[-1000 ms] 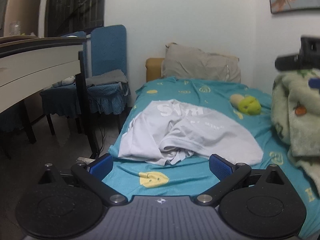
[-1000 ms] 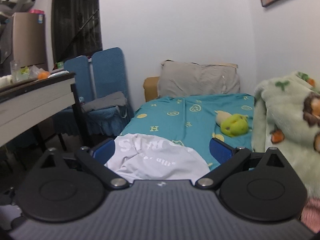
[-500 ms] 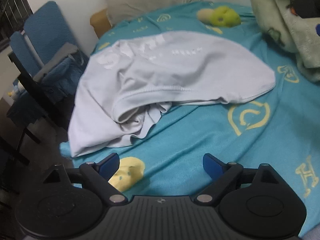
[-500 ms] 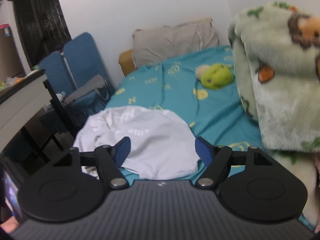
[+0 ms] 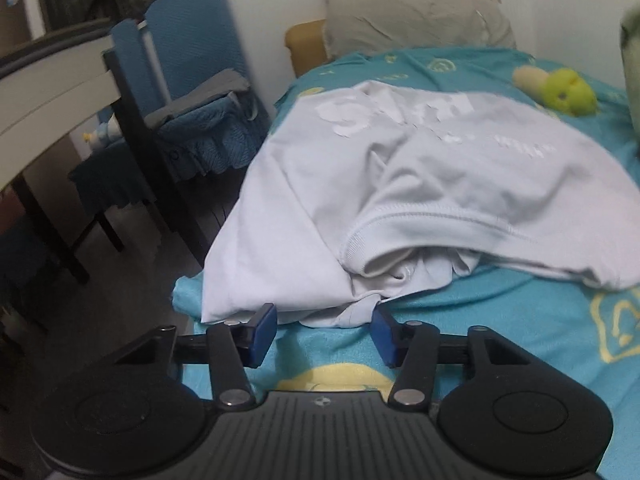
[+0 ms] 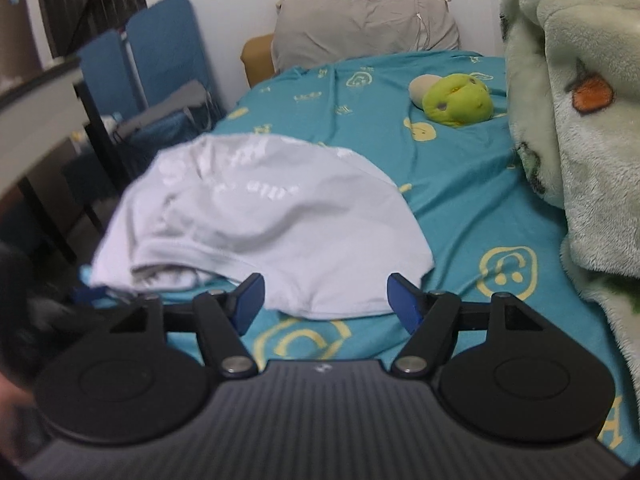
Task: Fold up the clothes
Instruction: 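Move both grippers toward the crumpled white T-shirt on the bed, then grasp the T-shirt edge with the right gripper while the left gripper grasps another edge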
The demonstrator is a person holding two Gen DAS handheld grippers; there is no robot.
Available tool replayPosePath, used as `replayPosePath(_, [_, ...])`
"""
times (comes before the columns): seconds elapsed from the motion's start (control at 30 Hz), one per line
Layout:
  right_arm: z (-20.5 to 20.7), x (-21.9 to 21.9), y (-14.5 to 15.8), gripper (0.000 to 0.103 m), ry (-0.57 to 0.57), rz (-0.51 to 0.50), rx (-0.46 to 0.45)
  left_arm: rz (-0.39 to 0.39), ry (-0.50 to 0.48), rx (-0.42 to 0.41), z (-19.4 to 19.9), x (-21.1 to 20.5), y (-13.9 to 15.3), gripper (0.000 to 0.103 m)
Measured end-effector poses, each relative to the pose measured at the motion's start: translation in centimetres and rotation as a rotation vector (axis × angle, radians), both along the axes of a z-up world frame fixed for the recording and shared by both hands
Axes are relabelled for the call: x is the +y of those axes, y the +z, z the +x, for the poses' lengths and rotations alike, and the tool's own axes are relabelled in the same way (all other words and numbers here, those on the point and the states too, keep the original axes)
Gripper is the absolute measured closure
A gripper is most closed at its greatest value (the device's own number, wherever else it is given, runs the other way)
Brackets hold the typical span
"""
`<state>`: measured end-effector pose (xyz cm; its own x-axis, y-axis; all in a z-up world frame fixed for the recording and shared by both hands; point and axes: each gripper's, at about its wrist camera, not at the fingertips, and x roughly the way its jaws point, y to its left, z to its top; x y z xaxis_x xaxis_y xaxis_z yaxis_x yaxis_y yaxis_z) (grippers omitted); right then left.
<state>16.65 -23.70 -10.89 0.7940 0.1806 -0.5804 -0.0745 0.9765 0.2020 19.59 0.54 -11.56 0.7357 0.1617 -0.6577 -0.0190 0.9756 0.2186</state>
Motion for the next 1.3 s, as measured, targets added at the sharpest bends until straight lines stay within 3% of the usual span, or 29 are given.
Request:
replayPosePath(0.33, [2.8, 4.0, -2.7, 0.034, 0.112, -0.147, -0.008, -0.092, 0.03, -0.058, -3.3, 0.8, 3.1, 0.052])
replayPosePath(0.37, [3.1, 4.1, -3.0, 0.038, 0.107, -0.155, 0.006, -0.104, 0.018, -0.064, -3.4, 0.9, 3.2, 0.052])
replayPosePath(0.47, [4.0, 4.5, -3.8, 0.076, 0.095, -0.178, 0.048, -0.097, -0.009, -0.083, -3.2, 0.8, 3.2, 0.051])
replayPosePath(0.5, [4.4, 4.7, -4.1, 0.084, 0.09, -0.185, 0.062, -0.09, -0.022, -0.089, -3.0, 0.7, 3.2, 0.05])
replayPosePath(0.53, [4.5, 4.5, -4.2, 0.084, 0.084, -0.179, 0.07, -0.089, -0.038, -0.095, -3.0, 0.5, 3.2, 0.049])
replayPosePath(0.6, [4.2, 3.8, -3.5, 0.096, 0.056, -0.13, 0.049, -0.09, -0.076, -0.1, -2.8, 0.2, 3.1, 0.045])
replayPosePath(0.77, [3.1, 1.6, -1.1, 0.096, -0.028, 0.006, -0.019, -0.032, -0.143, -0.091, -1.6, -1.0, 1.9, 0.042])
replayPosePath(1.07, [1.6, -2.3, 2.1, 0.097, -0.138, 0.264, -0.097, -0.024, -0.268, -0.107, -1.6, -2.7, 0.6, 0.042])
replayPosePath(1.17, [1.7, -2.2, 2.1, 0.097, -0.138, 0.29, -0.094, 0.049, -0.327, -0.151, -1.7, -4.5, -0.4, 0.042])
replayPosePath(1.3, [1.3, -2.4, 2.5, 0.097, -0.136, 0.323, -0.122, 0.13, -0.271, -0.211, -0.7, -5.7, -1.5, 0.042])
